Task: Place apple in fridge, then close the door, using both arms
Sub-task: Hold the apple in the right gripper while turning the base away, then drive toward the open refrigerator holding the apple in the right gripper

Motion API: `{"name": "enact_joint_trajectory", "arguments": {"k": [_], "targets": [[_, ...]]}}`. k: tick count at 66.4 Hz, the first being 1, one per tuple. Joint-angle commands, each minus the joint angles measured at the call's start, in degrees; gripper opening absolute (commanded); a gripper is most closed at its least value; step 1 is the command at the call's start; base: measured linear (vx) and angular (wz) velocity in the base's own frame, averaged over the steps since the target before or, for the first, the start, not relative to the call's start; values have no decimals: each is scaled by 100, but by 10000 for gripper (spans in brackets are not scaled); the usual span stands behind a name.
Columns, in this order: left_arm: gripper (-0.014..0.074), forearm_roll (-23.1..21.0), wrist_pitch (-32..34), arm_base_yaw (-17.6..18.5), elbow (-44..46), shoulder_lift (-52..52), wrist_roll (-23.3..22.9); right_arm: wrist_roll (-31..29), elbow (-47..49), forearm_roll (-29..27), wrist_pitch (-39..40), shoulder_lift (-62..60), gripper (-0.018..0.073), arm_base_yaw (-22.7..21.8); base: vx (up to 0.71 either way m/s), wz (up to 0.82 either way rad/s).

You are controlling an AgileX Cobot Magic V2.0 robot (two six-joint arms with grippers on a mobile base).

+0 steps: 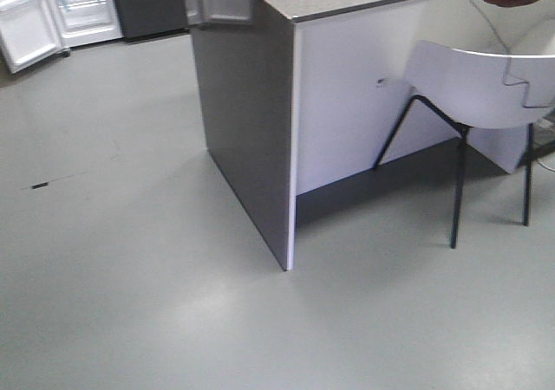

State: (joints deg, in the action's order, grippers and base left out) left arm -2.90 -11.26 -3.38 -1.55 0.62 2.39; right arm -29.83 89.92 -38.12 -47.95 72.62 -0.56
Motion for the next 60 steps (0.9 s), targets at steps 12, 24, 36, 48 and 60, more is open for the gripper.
{"name": "enact_joint_trajectory", "arguments": {"k": [12,24,36,48,60], "targets": [[-8,-49,439,-8,-85,88,-11,-40,188,-186,396,-147,141,4,9,35],[-8,-49,439,-8,-85,88,-11,-40,188,-186,396,-147,141,4,9,31],[-8,-49,439,-8,-85,88,-11,-40,188,-186,396,-147,141,4,10,22],[-8,-49,439,-8,-85,88,-11,-40,188,-186,396,-147,141,4,10,15],[-8,-49,439,-8,-85,88,-11,-40,188,-186,396,-147,141,4,11,8]]}}
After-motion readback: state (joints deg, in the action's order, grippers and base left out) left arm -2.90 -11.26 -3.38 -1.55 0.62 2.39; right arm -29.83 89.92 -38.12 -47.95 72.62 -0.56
